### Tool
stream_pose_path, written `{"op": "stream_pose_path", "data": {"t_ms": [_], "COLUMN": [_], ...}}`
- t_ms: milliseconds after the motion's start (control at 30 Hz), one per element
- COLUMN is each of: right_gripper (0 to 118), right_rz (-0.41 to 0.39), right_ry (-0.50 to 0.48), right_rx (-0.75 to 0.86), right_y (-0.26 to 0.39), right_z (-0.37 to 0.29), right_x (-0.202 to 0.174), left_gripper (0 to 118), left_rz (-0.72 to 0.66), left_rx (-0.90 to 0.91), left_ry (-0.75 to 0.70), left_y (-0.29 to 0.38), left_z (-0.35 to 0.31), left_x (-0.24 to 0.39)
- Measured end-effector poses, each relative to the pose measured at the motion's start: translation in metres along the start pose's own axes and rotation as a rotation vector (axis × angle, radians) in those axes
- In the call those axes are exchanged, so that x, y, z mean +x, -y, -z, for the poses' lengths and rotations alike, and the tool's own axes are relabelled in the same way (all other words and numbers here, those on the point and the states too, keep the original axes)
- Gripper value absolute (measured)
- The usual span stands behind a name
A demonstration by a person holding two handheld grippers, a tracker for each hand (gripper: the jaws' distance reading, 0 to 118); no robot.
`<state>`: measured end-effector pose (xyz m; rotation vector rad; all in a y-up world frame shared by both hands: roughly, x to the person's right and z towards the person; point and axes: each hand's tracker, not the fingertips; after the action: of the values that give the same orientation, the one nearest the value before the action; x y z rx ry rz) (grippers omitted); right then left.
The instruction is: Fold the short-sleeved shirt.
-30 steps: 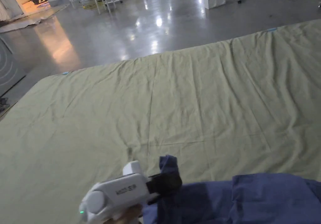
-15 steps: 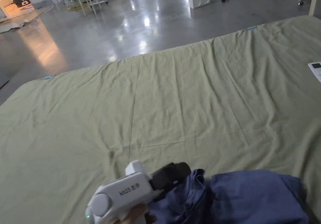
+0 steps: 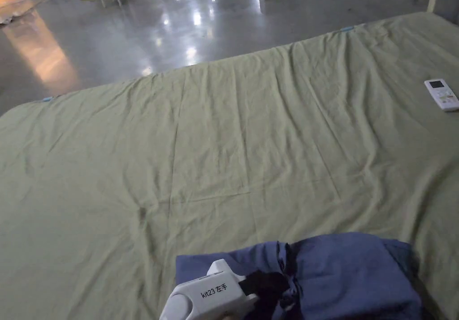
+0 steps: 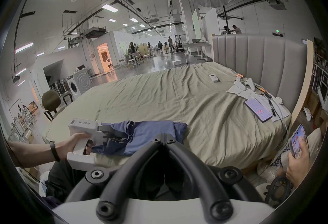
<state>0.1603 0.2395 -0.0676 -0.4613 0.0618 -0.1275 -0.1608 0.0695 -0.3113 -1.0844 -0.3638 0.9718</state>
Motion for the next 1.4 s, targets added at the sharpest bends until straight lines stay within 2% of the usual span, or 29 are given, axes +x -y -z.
{"op": "stream_pose_path", "data": {"t_ms": [133, 167, 200, 233, 267, 333, 367, 500, 567, 667, 733, 767, 833, 900, 933, 967, 1000, 1033, 1067, 1133, 1233, 1333, 1400], "right_gripper": [0, 0, 0, 0, 0, 0, 0, 0, 0, 0, 0, 0, 0, 0, 0, 0, 0, 0, 0, 0, 0, 0, 0], "right_rz": [-0.014, -0.007, 0.001, 0.007, 0.01, 0.019, 0.028, 0.029, 0.017, 0.015, 0.016, 0.014, 0.004, -0.003, -0.007, -0.016, -0.025, -0.036, -0.046, -0.058, -0.072, -0.099, -0.113], "right_ry": [0.002, -0.005, -0.011, -0.015, -0.016, -0.025, -0.036, -0.052, -0.05, -0.05, -0.044, -0.039, -0.031, -0.032, -0.031, -0.029, -0.024, -0.02, -0.016, -0.021, -0.037, -0.045, -0.058], "right_rx": [-0.016, -0.016, -0.015, -0.013, -0.008, 0.002, 0.004, -0.003, -0.004, -0.012, -0.02, -0.025, -0.028, -0.031, -0.034, -0.038, -0.041, -0.044, -0.044, -0.044, -0.048, -0.048, -0.042], "right_y": [0.001, 0.001, 0.001, 0.0, -0.001, -0.002, -0.003, -0.004, -0.004, -0.005, -0.005, -0.006, -0.008, -0.01, -0.01, -0.011, -0.012, -0.012, -0.013, -0.014, -0.014, -0.014, -0.013], "right_z": [0.003, 0.005, 0.006, 0.007, 0.007, 0.008, 0.01, 0.012, 0.011, 0.011, 0.012, 0.013, 0.012, 0.012, 0.013, 0.015, 0.016, 0.017, 0.017, 0.019, 0.022, 0.023, 0.023], "right_x": [0.0, 0.0, 0.0, 0.0, -0.001, -0.002, -0.002, -0.005, -0.006, -0.008, -0.01, -0.012, -0.015, -0.018, -0.019, -0.021, -0.024, -0.026, -0.028, -0.032, -0.035, -0.038, -0.038], "left_gripper": [7, 13, 25, 42, 67, 92, 99, 100, 101, 100, 100, 100, 98, 74, 53, 37, 27, 27, 13, 12, 8, 7, 7], "left_rz": [0.04, 0.046, 0.065, 0.093, 0.109, 0.141, 0.155, 0.163, 0.081, -0.084, -0.167, -0.195, -0.163, -0.125, -0.115, -0.105, -0.094, -0.079, -0.073, -0.142, -0.019, -0.091, 0.0], "left_rx": [-0.016, -0.02, -0.009, 0.022, 0.039, 0.076, 0.104, 0.237, 0.301, 0.275, 0.211, 0.171, 0.135, 0.055, 0.032, 0.012, 0.001, -0.002, 0.001, 0.012, 0.085, 0.15, 0.198], "left_ry": [0.02, 0.026, 0.052, 0.101, 0.125, 0.154, 0.151, 0.03, -0.022, 0.033, 0.109, 0.144, 0.215, 0.221, 0.204, 0.175, 0.122, 0.072, 0.059, 0.135, 0.063, 0.109, 0.043], "left_y": [-0.012, -0.019, -0.022, -0.025, -0.028, -0.042, -0.048, -0.09, -0.104, -0.12, -0.102, -0.101, -0.107, -0.107, -0.107, -0.106, -0.105, -0.105, -0.104, -0.099, -0.095, -0.101, -0.108], "left_z": [-0.011, -0.019, -0.029, -0.043, -0.055, -0.083, -0.098, -0.147, -0.161, -0.165, -0.153, -0.146, -0.138, -0.124, -0.117, -0.11, -0.104, -0.1, -0.1, -0.107, -0.128, -0.162, -0.189], "left_x": [0.003, -0.001, 0.0, 0.001, 0.002, -0.005, -0.008, -0.062, -0.087, -0.123, -0.11, -0.114, -0.12, -0.115, -0.113, -0.11, -0.11, -0.11, -0.112, -0.103, -0.086, -0.09, -0.089]}}
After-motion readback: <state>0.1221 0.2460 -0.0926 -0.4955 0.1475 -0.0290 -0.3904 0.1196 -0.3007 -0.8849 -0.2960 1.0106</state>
